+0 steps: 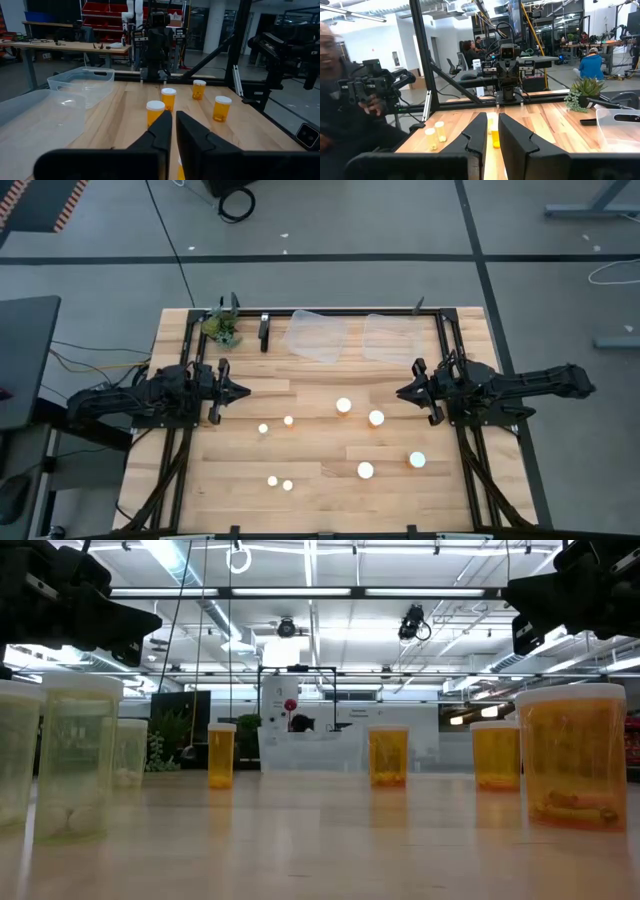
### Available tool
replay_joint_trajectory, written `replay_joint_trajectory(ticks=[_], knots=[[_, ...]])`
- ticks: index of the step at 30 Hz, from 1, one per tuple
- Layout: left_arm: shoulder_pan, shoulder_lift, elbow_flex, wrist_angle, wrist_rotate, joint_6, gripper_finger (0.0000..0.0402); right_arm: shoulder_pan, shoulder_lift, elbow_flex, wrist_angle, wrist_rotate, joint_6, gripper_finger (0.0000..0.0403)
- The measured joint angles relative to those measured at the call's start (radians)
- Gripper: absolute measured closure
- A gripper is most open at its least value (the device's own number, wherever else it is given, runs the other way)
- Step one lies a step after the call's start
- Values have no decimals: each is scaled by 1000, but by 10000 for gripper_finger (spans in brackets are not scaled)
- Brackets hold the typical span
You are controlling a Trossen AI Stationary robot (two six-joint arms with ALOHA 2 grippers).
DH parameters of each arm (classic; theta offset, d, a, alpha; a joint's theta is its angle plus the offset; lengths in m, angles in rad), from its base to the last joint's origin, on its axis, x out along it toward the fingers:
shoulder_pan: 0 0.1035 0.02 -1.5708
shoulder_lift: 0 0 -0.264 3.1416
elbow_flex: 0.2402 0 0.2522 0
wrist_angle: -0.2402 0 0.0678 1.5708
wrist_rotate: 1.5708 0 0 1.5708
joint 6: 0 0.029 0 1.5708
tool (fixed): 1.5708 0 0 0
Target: Pick and place medicine bottles into bin by pill shape (circle, oval)
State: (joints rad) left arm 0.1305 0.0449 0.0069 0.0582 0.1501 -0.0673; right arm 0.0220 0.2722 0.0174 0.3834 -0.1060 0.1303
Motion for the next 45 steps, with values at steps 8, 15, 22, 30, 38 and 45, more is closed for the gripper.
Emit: replay_joint_trajectory(ticks=[8,15,22,30,38,45], knots=[[0,0,-1,7,4,-158,367,0,0,0,0,0,0,349],[0,0,-1,10,32,-345,374,0,0,0,0,0,0,349],[0,0,-1,26,90,-342,387,0,0,0,0,0,0,349],[0,1,54,-99,127,-408,382,0,0,0,0,0,0,349],[0,65,79,-163,48,-395,368,0,0,0,0,0,0,349],[0,185,80,-162,45,-414,366,0,0,0,0,0,0,349]])
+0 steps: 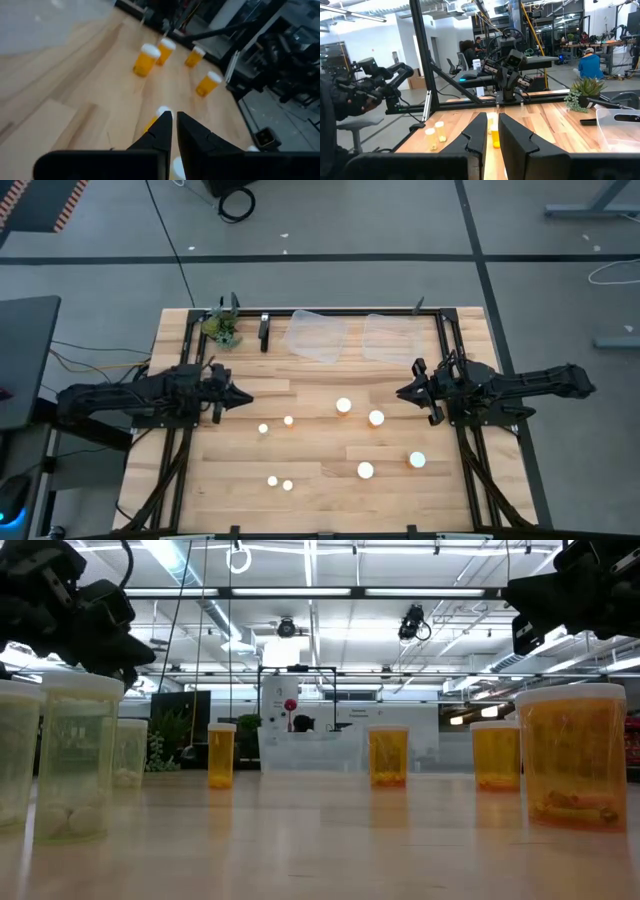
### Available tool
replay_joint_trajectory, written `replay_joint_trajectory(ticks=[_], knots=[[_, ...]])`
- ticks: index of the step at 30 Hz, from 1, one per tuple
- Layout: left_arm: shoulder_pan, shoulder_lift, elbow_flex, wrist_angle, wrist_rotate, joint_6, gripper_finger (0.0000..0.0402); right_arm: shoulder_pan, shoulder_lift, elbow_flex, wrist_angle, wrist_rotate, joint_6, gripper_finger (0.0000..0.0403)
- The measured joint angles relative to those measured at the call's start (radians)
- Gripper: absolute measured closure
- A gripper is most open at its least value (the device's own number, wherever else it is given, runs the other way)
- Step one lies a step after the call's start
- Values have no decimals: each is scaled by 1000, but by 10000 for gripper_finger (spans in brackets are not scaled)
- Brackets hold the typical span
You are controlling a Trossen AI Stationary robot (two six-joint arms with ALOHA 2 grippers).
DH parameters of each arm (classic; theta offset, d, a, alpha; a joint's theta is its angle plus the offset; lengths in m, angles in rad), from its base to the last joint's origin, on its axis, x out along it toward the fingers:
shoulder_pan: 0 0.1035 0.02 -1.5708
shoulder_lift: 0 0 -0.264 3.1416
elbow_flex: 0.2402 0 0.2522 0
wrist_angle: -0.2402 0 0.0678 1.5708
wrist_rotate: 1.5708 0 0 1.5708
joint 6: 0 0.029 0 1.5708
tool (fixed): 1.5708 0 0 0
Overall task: Pick and place medicine bottles into bin by pill shape (circle, oval)
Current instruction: Put the small orange pill bottle into the left transparent bin
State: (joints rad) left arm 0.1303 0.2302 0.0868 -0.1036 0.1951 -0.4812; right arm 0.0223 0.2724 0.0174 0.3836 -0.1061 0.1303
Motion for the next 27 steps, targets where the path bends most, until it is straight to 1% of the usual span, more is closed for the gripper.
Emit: replay_joint_trajectory(ticks=[4,9,17,27], knots=[[0,60,1,1,-8,-7,365,0,0,0,0,0,0,349],[0,106,9,-1,-8,-13,362,0,0,0,0,0,0,349],[0,202,100,-12,-8,-14,361,0,0,0,0,0,0,349],[0,335,190,-126,-37,21,360,0,0,0,0,0,0,349]])
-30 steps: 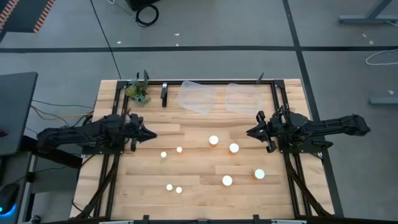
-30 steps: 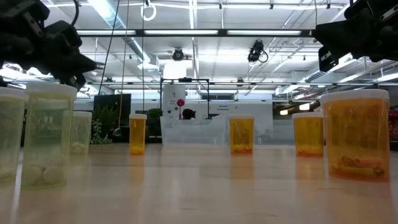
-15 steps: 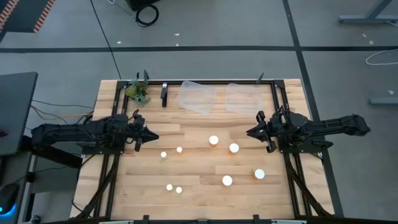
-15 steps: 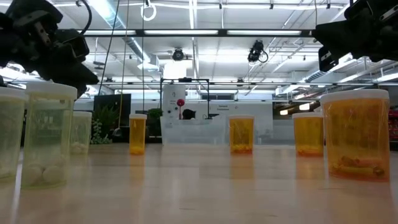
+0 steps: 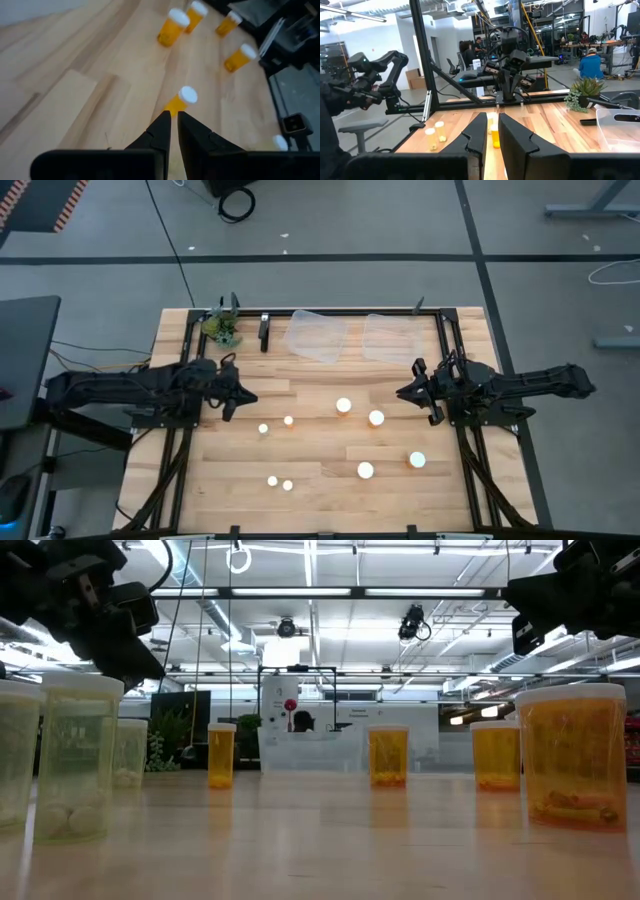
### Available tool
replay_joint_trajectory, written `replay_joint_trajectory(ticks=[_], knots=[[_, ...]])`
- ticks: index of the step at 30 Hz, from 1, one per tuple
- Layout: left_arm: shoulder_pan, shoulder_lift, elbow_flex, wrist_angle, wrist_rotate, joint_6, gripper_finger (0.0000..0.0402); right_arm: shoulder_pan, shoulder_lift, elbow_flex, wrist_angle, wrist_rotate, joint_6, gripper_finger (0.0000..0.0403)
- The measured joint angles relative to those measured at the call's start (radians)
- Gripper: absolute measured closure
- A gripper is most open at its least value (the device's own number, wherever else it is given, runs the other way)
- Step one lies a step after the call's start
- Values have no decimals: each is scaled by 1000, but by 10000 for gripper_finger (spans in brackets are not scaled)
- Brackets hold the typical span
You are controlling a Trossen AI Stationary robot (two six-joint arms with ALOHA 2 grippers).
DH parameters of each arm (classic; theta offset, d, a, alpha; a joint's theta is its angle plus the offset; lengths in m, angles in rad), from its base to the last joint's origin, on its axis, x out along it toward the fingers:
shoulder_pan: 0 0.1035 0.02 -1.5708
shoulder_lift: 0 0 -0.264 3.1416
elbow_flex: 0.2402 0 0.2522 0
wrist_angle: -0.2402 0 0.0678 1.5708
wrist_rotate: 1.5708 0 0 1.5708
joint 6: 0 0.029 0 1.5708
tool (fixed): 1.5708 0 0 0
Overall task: Pick and place medicine bottles into bin by pill shape (circle, oval)
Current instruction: Put the small orange pill bottle into the left transparent bin
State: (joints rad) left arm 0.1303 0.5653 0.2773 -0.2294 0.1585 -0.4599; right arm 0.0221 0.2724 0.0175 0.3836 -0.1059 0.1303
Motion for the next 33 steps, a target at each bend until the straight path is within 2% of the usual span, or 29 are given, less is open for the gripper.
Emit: replay_joint_trajectory(ticks=[19,28,33], knots=[[0,182,201,-320,-1,84,313,0,0,0,0,0,0,349],[0,255,282,-411,-1,159,308,0,0,0,0,0,0,349],[-9,284,311,-425,-1,175,287,0,0,0,0,0,0,349]])
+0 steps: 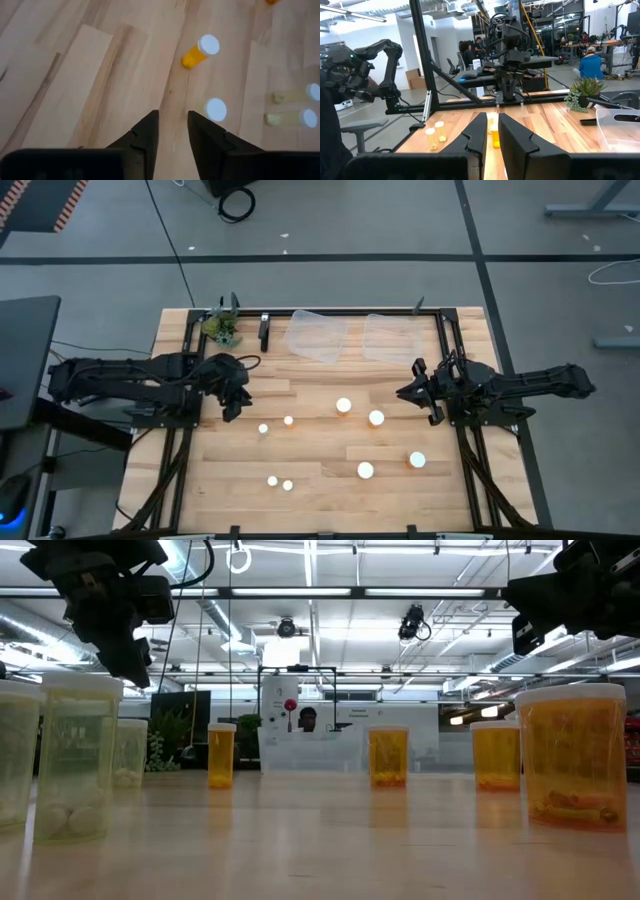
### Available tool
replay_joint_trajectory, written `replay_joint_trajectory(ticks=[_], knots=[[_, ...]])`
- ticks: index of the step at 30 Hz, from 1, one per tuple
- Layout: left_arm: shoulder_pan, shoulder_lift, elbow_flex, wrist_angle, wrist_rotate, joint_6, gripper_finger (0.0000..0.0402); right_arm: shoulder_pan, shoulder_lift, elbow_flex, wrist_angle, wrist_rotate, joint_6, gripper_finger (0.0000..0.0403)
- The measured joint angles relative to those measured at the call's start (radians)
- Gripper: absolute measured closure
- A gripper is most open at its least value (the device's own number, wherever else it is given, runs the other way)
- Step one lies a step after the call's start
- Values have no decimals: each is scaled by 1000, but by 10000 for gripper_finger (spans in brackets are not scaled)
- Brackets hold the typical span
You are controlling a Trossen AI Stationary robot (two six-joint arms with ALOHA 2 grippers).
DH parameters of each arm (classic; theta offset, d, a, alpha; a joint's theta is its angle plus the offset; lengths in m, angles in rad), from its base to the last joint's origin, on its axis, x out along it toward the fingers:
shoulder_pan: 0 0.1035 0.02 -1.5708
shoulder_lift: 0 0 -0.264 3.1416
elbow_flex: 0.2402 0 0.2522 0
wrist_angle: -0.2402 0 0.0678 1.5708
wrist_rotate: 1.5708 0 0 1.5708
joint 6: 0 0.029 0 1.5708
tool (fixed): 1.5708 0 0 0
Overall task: Pick and place medicine bottles into bin by pill shape (circle, oval)
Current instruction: Put the small orange pill bottle into the left transparent bin
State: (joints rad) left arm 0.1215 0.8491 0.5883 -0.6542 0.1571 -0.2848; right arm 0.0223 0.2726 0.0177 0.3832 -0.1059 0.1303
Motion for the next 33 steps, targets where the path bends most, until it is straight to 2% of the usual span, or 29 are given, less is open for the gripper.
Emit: replay_joint_trajectory(ticks=[7,13,24,33], knots=[[-63,22,22,-10,-6,15,238,0,0,0,0,0,0,349],[-123,22,22,-18,-57,10,215,0,0,0,0,0,0,349],[-198,22,22,-17,-79,-25,212,0,0,0,0,0,0,349],[-211,22,22,-16,-79,-45,212,0,0,0,0,0,0,349]])
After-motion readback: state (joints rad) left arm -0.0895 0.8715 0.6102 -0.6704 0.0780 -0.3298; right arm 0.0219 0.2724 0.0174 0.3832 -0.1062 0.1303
